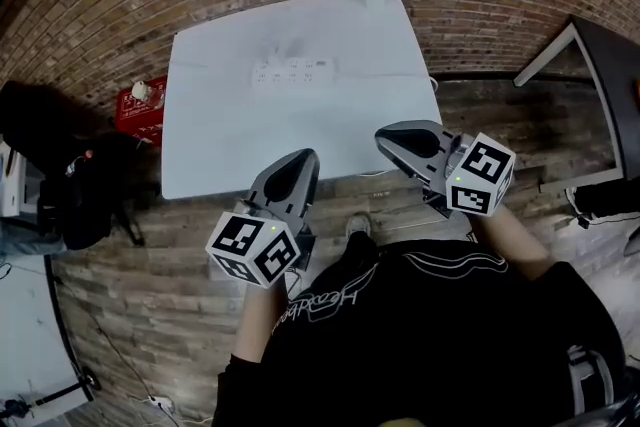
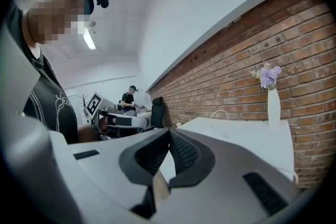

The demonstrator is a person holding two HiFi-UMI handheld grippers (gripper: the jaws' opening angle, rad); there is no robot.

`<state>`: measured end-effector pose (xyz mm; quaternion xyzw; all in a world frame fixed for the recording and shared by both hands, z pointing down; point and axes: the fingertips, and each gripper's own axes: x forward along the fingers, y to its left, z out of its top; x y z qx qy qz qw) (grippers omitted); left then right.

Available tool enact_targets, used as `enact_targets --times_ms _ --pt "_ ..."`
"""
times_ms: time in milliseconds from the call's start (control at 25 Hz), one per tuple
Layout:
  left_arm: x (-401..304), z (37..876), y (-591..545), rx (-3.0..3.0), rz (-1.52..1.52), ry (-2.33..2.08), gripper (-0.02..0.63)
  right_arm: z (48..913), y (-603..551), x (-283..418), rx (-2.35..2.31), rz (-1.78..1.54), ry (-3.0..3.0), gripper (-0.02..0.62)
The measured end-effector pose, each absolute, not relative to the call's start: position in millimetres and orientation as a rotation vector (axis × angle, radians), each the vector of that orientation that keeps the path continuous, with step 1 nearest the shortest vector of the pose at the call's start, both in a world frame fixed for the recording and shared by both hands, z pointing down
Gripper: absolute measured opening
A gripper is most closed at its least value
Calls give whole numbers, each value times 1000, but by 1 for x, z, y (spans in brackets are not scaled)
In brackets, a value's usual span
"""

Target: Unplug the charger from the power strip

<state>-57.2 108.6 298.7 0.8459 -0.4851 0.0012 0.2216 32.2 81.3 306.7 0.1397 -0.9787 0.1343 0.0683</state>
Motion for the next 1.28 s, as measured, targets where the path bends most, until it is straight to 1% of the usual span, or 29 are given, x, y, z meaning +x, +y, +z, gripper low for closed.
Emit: enact_targets --times_ms 160,440,600,760,1120,1280 --pt "-87 299 72 2344 10 -1329 3 308 48 8 459 404 -2933 -4" --pt "-95 316 40 2321 46 -1308 3 324 16 5 527 461 -2909 -5" --pt "-98 325 16 2288 62 -1325 4 333 -6 6 548 429 -2869 -5" --pt "-109 338 -11 2271 125 -1376 5 343 -35 -3 549 492 -2868 -4" --pt "-156 373 -80 2215 219 -1491 8 393 -101 -47 492 397 -2747 -5" --pt "-171 396 -97 2137 215 -1504 33 424 -121 -62 474 368 -2673 -5"
